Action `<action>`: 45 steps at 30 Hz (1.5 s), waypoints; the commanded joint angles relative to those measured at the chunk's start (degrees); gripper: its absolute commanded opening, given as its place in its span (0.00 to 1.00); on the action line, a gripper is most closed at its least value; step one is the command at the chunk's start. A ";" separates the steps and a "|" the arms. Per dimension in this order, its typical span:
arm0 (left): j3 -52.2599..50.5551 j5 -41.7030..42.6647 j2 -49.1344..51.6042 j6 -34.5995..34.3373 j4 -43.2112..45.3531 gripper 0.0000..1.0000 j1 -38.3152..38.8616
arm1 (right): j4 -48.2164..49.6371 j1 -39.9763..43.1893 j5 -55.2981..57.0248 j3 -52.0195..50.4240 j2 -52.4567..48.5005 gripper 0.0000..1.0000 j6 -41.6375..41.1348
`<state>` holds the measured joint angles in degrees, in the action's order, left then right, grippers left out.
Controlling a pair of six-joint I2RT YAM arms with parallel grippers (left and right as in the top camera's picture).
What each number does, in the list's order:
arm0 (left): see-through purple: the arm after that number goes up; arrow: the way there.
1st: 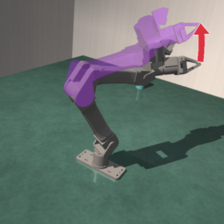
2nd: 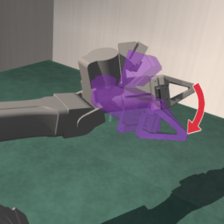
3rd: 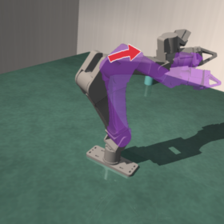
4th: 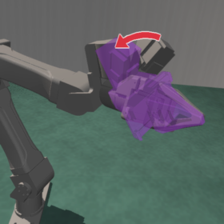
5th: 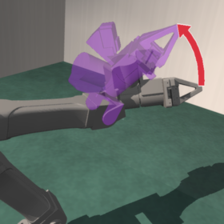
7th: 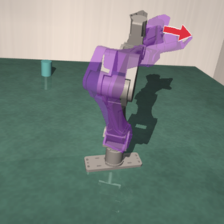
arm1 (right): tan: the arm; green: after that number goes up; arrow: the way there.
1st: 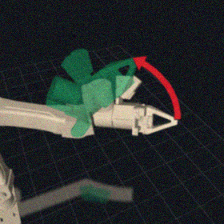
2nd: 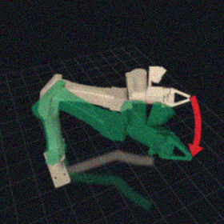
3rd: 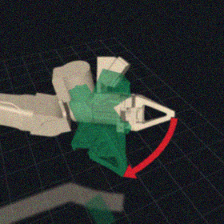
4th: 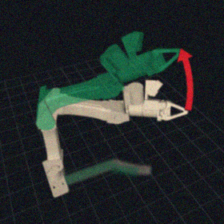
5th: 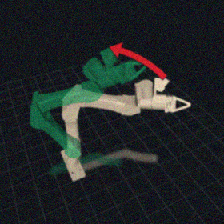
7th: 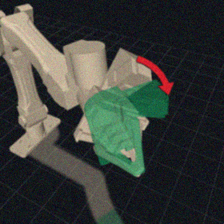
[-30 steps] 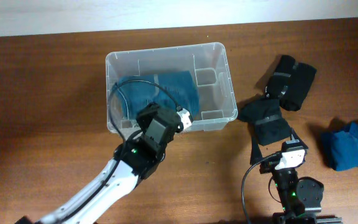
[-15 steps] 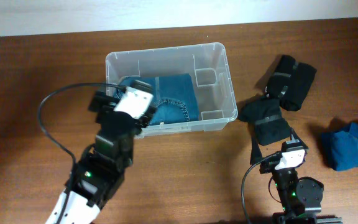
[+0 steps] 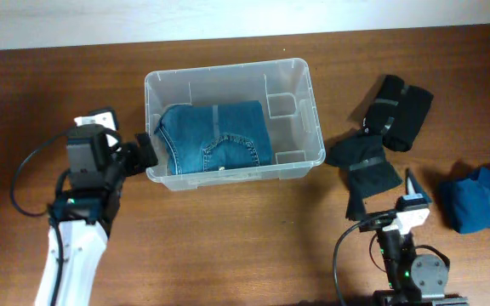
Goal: Pack container
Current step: 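Press the jeans flat in the box and withdraw the left gripper, then reach the right gripper to the teal folded garment and grasp it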
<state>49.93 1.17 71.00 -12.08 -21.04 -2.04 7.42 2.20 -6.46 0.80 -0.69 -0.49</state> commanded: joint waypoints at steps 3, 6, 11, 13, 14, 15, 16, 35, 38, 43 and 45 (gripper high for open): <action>0.48 5.68 6.27 -1.60 -0.48 0.99 -2.69 | -4.13 -0.24 9.46 11.28 -2.58 0.98 -2.99; 0.48 5.64 8.63 -1.60 -0.20 1.00 -2.69 | -10.73 -0.24 13.75 18.21 -8.24 0.98 -2.99; 0.48 5.46 9.55 -1.57 0.55 0.99 -2.69 | -25.99 -0.17 16.46 37.24 -28.92 0.98 -2.97; 0.48 5.49 9.55 -1.57 0.61 0.99 -2.69 | -31.12 -0.20 17.33 44.50 -36.68 0.98 -2.89; 0.48 5.49 9.55 -1.55 0.59 0.99 -2.69 | -34.27 -0.20 17.49 48.81 -41.03 0.98 -2.16; 0.48 5.44 9.55 -1.53 0.59 0.99 -2.78 | -36.39 -0.20 17.46 51.89 -44.15 0.98 -0.31; 0.48 5.44 9.55 -1.53 0.59 0.99 -3.17 | -39.69 -0.20 17.46 56.85 -49.13 0.98 2.54; 0.57 23.58 9.55 -0.81 7.04 0.99 -18.51 | -61.35 14.88 3.76 77.07 -69.96 0.98 -5.27; 1.70 24.94 8.87 10.67 8.98 1.00 -15.08 | -62.40 15.72 3.06 77.07 -69.83 0.98 -4.50; 4.00 21.90 8.24 17.77 7.76 0.99 -14.14 | -66.40 17.49 1.95 77.07 -69.79 0.98 -4.70; 4.59 21.73 8.24 20.06 7.76 0.99 -14.25 | -67.08 18.97 1.90 77.07 -69.68 0.98 -4.68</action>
<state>52.03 23.77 80.27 0.45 -13.08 -15.92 -58.96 18.85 -3.29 76.62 -70.83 -4.73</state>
